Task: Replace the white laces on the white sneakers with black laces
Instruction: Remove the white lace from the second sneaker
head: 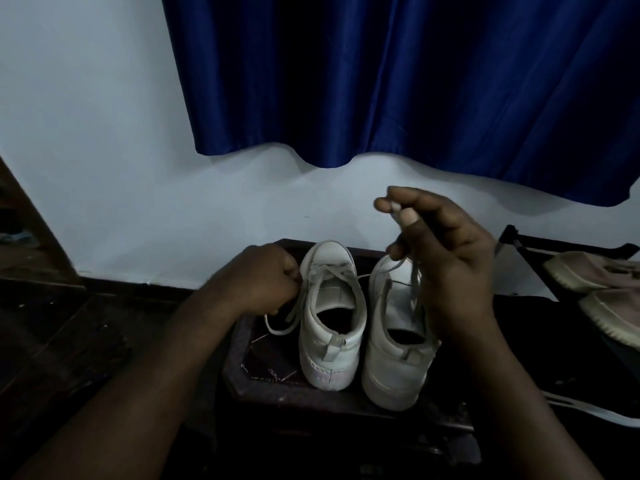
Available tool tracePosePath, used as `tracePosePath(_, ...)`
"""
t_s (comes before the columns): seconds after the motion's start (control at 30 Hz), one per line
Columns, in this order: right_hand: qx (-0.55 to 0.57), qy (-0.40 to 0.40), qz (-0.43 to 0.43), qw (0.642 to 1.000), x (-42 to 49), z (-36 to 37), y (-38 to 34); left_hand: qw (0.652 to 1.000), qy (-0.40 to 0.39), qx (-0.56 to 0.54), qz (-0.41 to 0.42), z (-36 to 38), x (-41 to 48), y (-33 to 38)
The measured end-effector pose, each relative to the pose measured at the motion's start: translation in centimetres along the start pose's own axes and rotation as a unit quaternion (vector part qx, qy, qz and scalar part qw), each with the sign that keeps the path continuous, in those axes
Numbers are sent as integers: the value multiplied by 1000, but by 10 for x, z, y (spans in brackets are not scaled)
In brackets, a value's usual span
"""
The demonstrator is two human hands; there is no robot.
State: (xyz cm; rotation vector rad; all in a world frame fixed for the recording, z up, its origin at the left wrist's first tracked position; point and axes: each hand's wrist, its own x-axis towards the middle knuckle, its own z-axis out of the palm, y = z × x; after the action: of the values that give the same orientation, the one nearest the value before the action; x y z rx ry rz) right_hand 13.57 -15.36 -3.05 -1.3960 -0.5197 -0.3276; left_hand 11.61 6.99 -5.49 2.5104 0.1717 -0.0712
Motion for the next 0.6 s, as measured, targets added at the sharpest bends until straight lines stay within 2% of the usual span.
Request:
tracePosePath(0.17, 10, -37, 7, 999, -2, 1, 1, 997, -69, -16, -24, -5, -3, -8)
tracePosePath(0.3, 32, -84, -65, 994, -1, 1, -14, 996, 14, 85, 7, -3, -1, -8)
tracePosePath(0.43, -20, -108, -133, 985, -2, 5, -23, 997, 68, 32, 31, -3, -3, 2)
tracePosePath(0.53, -107, -84, -106, 985, -5, 9, -14, 985, 141, 89, 52, 0, -4, 4)
tracePosePath(0.6, -143, -62, -49, 987, -6, 11, -3, 980, 175, 44, 88, 1, -4, 6)
